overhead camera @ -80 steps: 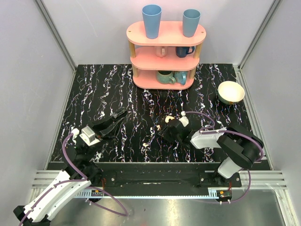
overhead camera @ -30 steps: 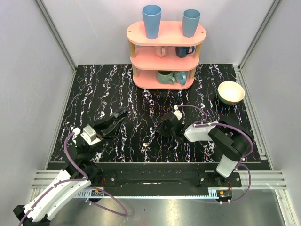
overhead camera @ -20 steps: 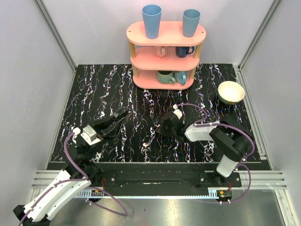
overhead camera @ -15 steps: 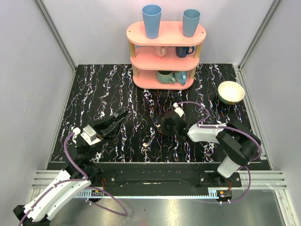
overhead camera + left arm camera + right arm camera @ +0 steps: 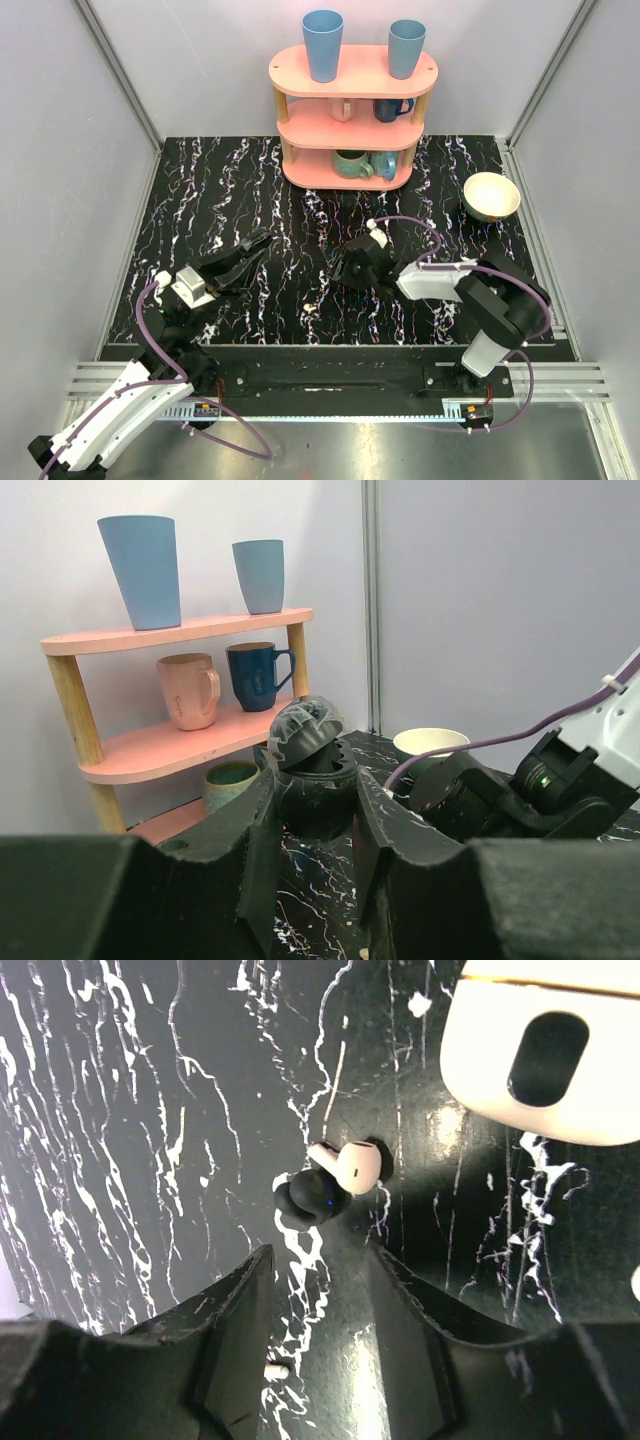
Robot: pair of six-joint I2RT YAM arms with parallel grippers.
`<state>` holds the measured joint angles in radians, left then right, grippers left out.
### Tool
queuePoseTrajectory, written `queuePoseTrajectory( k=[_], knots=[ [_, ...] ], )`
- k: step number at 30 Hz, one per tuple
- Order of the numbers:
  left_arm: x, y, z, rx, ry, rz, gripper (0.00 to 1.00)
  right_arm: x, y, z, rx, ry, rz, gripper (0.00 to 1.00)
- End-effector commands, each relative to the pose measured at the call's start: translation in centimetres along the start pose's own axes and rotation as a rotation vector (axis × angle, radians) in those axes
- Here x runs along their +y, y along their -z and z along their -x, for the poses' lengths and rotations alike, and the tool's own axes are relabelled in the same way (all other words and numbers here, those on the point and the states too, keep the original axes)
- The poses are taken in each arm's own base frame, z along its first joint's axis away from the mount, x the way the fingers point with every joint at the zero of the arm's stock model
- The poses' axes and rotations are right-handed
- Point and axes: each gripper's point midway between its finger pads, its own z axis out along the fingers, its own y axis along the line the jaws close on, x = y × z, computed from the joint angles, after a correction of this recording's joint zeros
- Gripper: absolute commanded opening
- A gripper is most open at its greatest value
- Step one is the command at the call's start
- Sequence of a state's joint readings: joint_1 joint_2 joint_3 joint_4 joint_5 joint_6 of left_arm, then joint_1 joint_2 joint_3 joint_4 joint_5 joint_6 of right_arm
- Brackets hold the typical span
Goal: Insert the wireless bluetooth earbuds into the charging case
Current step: Pick up the right earbud from the center of the board.
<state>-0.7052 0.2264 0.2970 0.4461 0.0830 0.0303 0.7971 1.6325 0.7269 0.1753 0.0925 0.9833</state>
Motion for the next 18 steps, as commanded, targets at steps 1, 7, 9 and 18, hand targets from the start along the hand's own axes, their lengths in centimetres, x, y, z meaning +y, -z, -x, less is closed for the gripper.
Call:
queuePoseTrajectory(
  k=[1,7,9,18],
  knots=[
    [0.0,-0.4,2.6,-0.066,-0.016,-0.004,0.0,1.9,-1.4,0.2,0.0,-0.113,0.069,0.51],
    [0.0,-0.4,2.5,-0.065,-0.019,-0.004,0.0,0.9,-2.7,-0.6,0.003,-0.167,0.033,0.48],
    [0.0,-0.4,2.5,-0.065,-0.019,-0.004,0.0,0.3,-3.2,-1.1,0.014,-0.183,0.012,0.47],
    [0.0,-0.5,2.6,-0.063,-0.019,-0.007,0.0,-1.9,-3.7,-0.9,-0.024,-0.17,-0.08,0.41]
  ],
)
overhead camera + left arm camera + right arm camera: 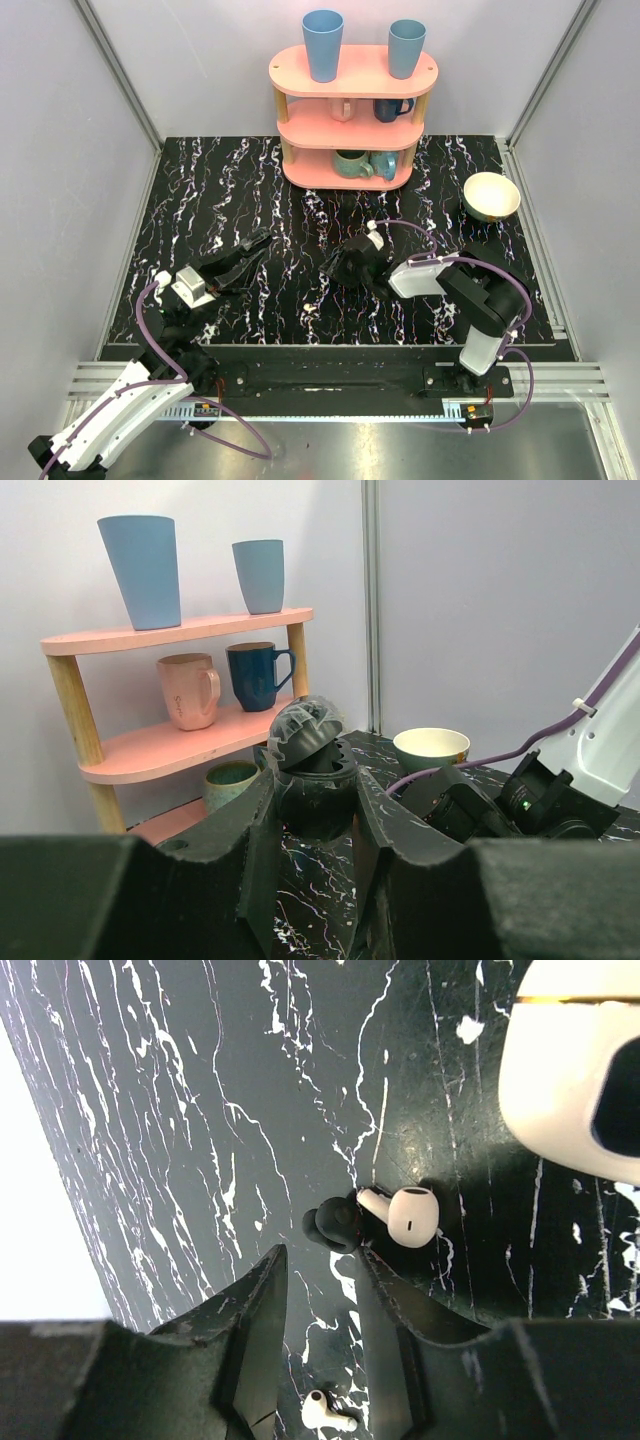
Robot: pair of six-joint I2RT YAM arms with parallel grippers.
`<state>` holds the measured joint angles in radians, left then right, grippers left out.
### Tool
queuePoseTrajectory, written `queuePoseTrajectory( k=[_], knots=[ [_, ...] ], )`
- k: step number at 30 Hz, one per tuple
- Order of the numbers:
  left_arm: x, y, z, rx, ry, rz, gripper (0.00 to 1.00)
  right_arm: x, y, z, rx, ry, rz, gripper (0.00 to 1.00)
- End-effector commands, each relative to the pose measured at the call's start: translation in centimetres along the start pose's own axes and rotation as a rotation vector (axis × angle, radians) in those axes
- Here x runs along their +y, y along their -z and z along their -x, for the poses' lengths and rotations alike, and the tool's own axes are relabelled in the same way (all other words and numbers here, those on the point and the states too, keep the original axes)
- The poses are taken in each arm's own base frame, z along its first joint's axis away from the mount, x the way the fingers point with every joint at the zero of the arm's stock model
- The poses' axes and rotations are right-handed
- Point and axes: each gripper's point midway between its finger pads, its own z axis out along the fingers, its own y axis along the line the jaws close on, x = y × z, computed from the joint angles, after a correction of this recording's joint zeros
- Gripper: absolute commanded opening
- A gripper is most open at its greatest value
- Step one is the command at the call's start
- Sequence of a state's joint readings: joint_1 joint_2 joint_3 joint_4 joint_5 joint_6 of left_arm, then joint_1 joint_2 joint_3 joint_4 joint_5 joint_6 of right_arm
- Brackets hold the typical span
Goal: Insert the wireless bluetooth earbuds into the charging case
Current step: Pick up the right earbud from the center of the board.
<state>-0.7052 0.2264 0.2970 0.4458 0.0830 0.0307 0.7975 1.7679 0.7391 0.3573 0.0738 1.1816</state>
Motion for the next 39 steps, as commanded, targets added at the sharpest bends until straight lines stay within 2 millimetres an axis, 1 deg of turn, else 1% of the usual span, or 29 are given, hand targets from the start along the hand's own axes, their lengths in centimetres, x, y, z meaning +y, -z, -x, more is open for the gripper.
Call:
queuePoseTrajectory(
  k=[1,2,4,5,9,10,13,15,16,18,19,21,24,26,28,29,30,31,35,38,39],
  knots=[
    [0.0,-0.5,2.6,-0.064,-0.018,-0.007,0.0,-3.2,-0.6,0.2,-0.036,0.049,-0.139,0.41],
    [0.0,-0.5,2.6,-0.064,-0.018,-0.007,0.0,-3.5,-0.7,0.4,-0.044,0.058,-0.155,0.42],
    [0.0,-0.5,2.6,-0.065,-0.018,-0.008,0.0,-3.2,-0.9,0.7,-0.049,0.081,-0.154,0.42],
    [0.0,-0.5,2.6,-0.065,-0.018,-0.007,0.0,-3.7,-1.0,0.6,-0.046,0.091,-0.174,0.41],
    [0.1,-0.4,2.6,-0.065,-0.018,-0.002,0.0,-4.0,-1.4,0.8,-0.051,0.113,-0.196,0.39],
    [0.0,-0.4,2.6,-0.067,-0.018,-0.004,0.0,-3.8,-1.5,0.8,-0.05,0.13,-0.192,0.38],
    [0.0,-0.4,2.5,-0.062,-0.018,-0.007,0.0,-3.9,-1.7,0.9,-0.049,0.14,-0.202,0.36],
    [0.0,-0.4,2.5,-0.062,-0.02,-0.005,0.0,-4.1,-1.8,0.8,-0.045,0.147,-0.211,0.33],
    [0.0,-0.4,2.5,-0.062,-0.018,-0.004,0.0,-4.0,-2.0,0.8,-0.039,0.154,-0.207,0.33],
    [0.0,-0.4,2.5,-0.062,-0.018,-0.004,0.0,-4.3,-2.3,0.4,-0.022,0.164,-0.211,0.32],
    [0.0,-0.4,2.5,-0.061,-0.018,-0.004,0.0,-4.0,-2.4,0.4,-0.019,0.17,-0.205,0.33],
    [0.0,-0.4,2.5,-0.062,-0.016,-0.004,0.0,-4.4,-2.7,0.1,-0.006,0.18,-0.213,0.33],
    [0.1,-0.4,2.6,-0.062,-0.02,-0.004,0.0,-4.3,-2.9,0.1,0.001,0.201,-0.221,0.33],
    [0.0,-0.4,2.6,-0.062,-0.018,-0.005,0.0,-4.4,-2.9,0.2,0.003,0.225,-0.23,0.3],
    [0.0,-0.4,2.5,-0.061,-0.018,-0.004,0.0,-4.1,-3.0,0.4,0.006,0.264,-0.227,0.28],
    [0.0,-0.4,2.5,-0.061,-0.018,-0.004,0.0,-4.3,-2.9,0.3,0.019,0.281,-0.239,0.28],
    [0.0,-0.4,2.5,-0.061,-0.018,-0.005,0.0,-3.8,-3.0,0.4,0.02,0.295,-0.236,0.29],
    [0.0,-0.4,2.4,-0.058,-0.018,-0.006,0.0,-3.9,-2.9,0.5,0.023,0.316,-0.24,0.29],
    [0.0,-0.4,2.5,-0.061,-0.019,-0.005,0.0,-3.5,-2.9,0.8,0.018,0.34,-0.238,0.23],
    [0.1,-0.4,2.5,-0.062,-0.019,-0.002,0.0,-2.8,-2.8,0.7,0.026,0.355,-0.215,0.2],
    [0.0,-0.4,2.5,-0.061,-0.019,-0.004,0.0,-2.6,-2.8,0.8,0.027,0.358,-0.208,0.21]
  ],
)
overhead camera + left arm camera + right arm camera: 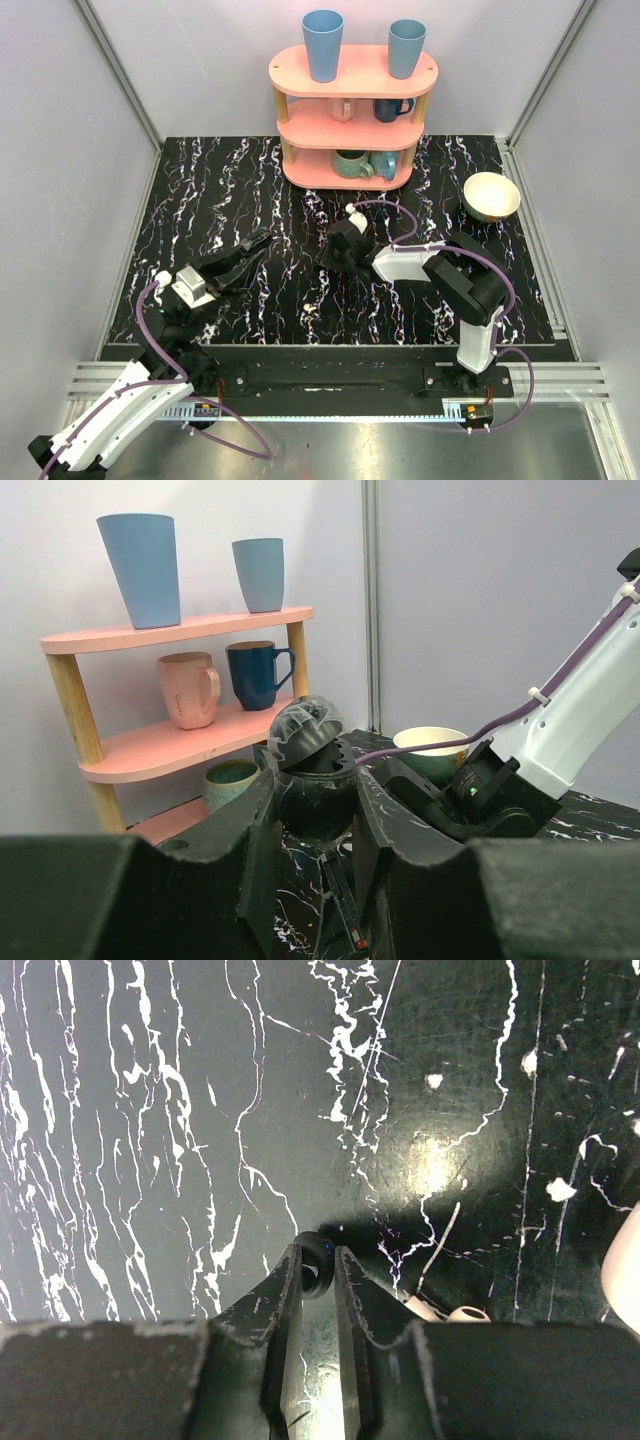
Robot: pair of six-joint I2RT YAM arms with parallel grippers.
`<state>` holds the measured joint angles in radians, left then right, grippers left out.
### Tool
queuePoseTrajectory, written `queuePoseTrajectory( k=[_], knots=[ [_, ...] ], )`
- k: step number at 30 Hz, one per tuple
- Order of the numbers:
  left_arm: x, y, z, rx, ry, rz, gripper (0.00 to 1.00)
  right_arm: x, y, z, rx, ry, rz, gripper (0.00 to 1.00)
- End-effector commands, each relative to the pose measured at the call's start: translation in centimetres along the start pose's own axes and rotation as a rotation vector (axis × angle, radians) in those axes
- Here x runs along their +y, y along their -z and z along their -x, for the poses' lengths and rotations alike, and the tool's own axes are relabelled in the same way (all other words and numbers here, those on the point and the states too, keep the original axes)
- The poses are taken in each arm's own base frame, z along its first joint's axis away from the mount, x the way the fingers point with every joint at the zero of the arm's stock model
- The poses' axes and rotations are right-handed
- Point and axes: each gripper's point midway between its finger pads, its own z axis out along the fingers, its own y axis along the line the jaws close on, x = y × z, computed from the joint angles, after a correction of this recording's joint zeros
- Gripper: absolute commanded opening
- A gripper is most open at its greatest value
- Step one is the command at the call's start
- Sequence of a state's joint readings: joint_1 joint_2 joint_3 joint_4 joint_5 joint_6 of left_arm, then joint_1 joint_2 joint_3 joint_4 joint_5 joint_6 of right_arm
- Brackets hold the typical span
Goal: Insert the wireless bluetooth earbuds into the charging case
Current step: Pick up the right earbud from the center of the board.
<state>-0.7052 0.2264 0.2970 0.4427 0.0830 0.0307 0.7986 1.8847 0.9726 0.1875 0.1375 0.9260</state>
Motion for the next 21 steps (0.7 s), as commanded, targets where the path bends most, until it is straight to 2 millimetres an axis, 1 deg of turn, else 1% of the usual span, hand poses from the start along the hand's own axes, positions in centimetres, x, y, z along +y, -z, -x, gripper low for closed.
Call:
queuePoseTrajectory(
  k=[1,3,5,9,11,13,15,16,17,21],
  knots=[
    [0.1,-0.4,2.6,-0.063,-0.018,-0.002,0.0,-3.2,0.1,-1.8,0.071,0.115,-0.11,0.23],
    [0.1,-0.4,2.6,-0.063,-0.021,-0.002,0.0,-2.9,0.3,-2.0,0.081,0.127,-0.101,0.29],
    [0.1,-0.4,2.5,-0.063,-0.02,-0.001,0.0,-2.3,0.5,-1.9,0.087,0.132,-0.078,0.29],
    [0.1,-0.5,2.5,-0.062,-0.018,-0.002,0.0,-1.2,0.8,-2.0,0.106,0.161,-0.026,0.25],
    [0.1,-0.4,2.4,-0.06,-0.019,-0.002,0.0,-1.2,0.8,-2.2,0.115,0.169,-0.027,0.25],
    [0.1,-0.5,2.5,-0.062,-0.018,-0.002,0.0,-0.9,0.7,-2.2,0.119,0.185,-0.014,0.2],
    [0.1,-0.5,2.5,-0.062,-0.019,-0.001,0.0,-0.6,0.7,-2.1,0.123,0.197,0.006,0.19],
    [0.1,-0.4,2.5,-0.062,-0.018,-0.001,0.0,-0.2,0.9,-2.3,0.129,0.206,0.021,0.14],
    [0.1,-0.4,2.5,-0.062,-0.019,-0.002,0.0,0.0,1.0,-2.4,0.135,0.217,0.029,0.12],
    [0.1,-0.5,2.7,-0.065,-0.02,-0.001,0.0,1.2,1.6,-1.8,0.142,0.319,0.064,0.1]
  ],
)
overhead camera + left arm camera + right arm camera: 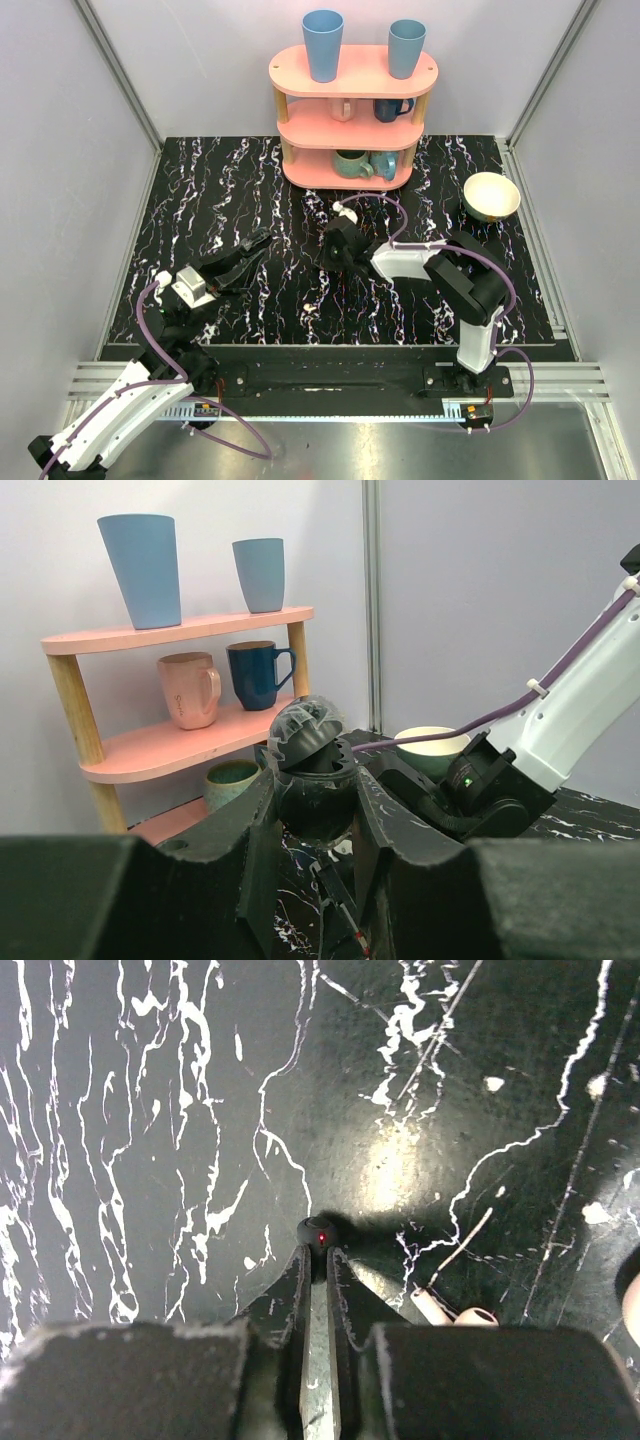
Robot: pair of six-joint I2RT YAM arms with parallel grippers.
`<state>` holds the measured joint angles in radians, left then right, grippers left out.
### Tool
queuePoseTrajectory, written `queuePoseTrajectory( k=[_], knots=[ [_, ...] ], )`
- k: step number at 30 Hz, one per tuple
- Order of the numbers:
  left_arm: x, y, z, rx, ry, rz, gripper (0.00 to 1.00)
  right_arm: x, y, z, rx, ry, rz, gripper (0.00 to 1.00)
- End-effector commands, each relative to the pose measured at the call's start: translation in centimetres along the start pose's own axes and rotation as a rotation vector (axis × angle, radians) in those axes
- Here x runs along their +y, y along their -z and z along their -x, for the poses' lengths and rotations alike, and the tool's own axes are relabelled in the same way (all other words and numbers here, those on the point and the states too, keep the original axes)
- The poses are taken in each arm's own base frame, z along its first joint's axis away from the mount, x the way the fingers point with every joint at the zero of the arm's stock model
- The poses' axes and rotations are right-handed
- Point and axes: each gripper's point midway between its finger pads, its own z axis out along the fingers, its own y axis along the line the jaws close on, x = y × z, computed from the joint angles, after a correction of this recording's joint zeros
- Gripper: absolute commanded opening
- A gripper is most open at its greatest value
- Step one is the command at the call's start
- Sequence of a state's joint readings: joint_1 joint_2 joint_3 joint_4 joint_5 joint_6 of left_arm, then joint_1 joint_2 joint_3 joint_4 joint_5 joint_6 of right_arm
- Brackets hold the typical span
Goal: Insert the wireless bluetooth earbuds into the charging case
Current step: Pick up the right earbud from the center of the board.
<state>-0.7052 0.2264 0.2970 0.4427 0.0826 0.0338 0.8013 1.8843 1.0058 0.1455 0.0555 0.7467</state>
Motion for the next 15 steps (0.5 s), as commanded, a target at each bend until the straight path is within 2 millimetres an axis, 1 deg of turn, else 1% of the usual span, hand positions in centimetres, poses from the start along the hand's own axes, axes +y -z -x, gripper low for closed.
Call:
queuePoseTrajectory(
  k=[1,2,3,4,6,7,9,11,15],
  knots=[
    [0.1,-0.5,2.7,-0.065,-0.018,-0.001,0.0,1.4,1.5,-1.2,0.101,0.16,0.057,0.1],
    [0.1,-0.5,2.7,-0.065,-0.018,-0.002,0.0,1.5,1.8,-1.2,0.106,0.19,0.058,0.1],
    [0.1,-0.5,2.7,-0.064,-0.018,-0.004,0.0,1.8,2.1,-0.6,0.095,0.237,0.071,0.1],
    [0.1,-0.5,2.8,-0.065,-0.017,-0.004,0.0,1.9,2.9,-1.1,0.134,0.272,0.085,0.1],
    [0.0,-0.5,2.7,-0.064,-0.015,-0.006,0.0,2.3,3.6,-0.9,0.144,0.349,0.103,0.1],
    [0.0,-0.5,2.7,-0.064,-0.015,-0.006,0.0,1.9,4.2,-1.3,0.174,0.367,0.091,0.09],
    [0.0,-0.5,2.8,-0.067,-0.015,-0.007,0.0,1.8,4.5,-1.4,0.192,0.419,0.087,0.08],
    [0.0,-0.5,2.8,-0.068,-0.016,-0.008,0.0,1.1,5.1,-1.6,0.2,0.439,0.054,0.08],
    [0.0,-0.5,2.9,-0.068,-0.017,-0.008,0.0,1.6,6.1,-1.8,0.218,0.509,0.089,0.06]
  ],
)
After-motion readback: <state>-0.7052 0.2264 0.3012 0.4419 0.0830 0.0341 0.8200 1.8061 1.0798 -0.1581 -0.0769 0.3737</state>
